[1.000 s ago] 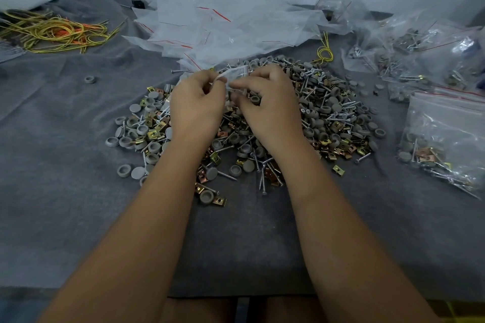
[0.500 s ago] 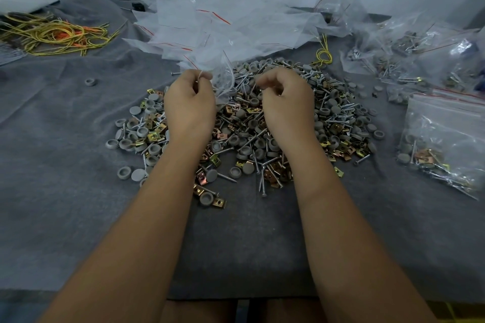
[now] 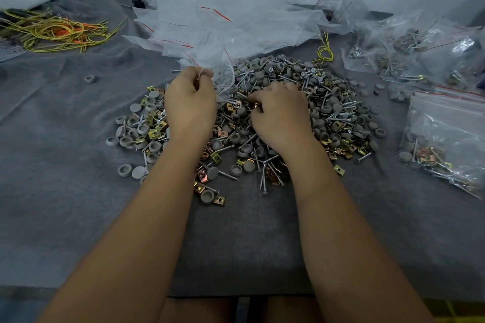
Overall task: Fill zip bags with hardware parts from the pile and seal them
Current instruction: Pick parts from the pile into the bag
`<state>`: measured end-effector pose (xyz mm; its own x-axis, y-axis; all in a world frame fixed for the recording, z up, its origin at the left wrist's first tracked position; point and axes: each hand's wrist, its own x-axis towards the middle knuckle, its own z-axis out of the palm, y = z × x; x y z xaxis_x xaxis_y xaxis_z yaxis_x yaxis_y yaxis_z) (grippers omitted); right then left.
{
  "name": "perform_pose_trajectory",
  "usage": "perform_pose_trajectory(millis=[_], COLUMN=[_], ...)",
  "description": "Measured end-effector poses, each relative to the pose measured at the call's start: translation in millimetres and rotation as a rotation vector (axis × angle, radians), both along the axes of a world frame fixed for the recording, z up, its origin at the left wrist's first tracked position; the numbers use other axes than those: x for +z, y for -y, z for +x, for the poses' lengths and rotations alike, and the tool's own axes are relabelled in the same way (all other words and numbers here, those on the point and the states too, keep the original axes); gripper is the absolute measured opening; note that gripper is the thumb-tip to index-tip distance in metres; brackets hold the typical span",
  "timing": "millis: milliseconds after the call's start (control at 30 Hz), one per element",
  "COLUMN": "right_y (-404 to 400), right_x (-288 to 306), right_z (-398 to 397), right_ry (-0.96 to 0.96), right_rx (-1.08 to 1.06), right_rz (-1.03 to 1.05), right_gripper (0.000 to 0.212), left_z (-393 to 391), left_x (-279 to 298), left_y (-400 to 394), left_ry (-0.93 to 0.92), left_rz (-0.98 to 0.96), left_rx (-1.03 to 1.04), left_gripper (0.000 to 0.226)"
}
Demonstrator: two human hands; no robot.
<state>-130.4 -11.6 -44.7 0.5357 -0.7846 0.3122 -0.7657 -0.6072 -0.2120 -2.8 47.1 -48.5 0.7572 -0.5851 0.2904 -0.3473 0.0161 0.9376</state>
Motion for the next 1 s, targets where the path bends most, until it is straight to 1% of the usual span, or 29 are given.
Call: perform_pose_trajectory(millis=[300,467,600,667,767,833,933,1000], right_y=[0.6,-1.0,-1.2,-1.0,-0.5,-0.2,-2.2,-4.0], right_x=[0.6,2.2,1.5,1.6,3.3,4.4,6.3,8.0], right_z=[0.1,-1.5,-1.4,0.1,2.1,3.0,3.3,3.0], right_ry=[-0.031,0.071,0.101,0.181,0.417,0.527,0.646,0.686], right_rx=[0.000,0.025,0.036,0.042,0.049,0.045,0.062,0.072], right_rz=[-0.010,0.036,0.009,0.020,0.125,0.176,0.207,0.189], right_gripper=[0.030,0.020,0.012,0.010,0.011,0.012,0.015,0.016], left_z=[-0.8,-1.8,-1.8,-2.0,-2.4,-2.7,-2.4,-2.7], left_x=[0.3,-0.2,-0.1,0.1,0.0,-0.3,-0.8,-0.2], left_y=[-0.1,-0.2,-0.7,-1.1,-1.2,-1.3,-1.7,-1.9], left_ry=[-0.003,0.009,0.017,0.026,0.030,0.028,0.027,0.029], left_rz=[0.009,0.008,0.022,0.026,0.029,0.031,0.030,0.022], left_rx=[-0.017,-0.025,-0.027,-0.026,-0.024,-0.026,-0.027,-0.043], left_gripper=[0.025,0.024,0.024,0.024,0.024,0.024,0.022,0.019])
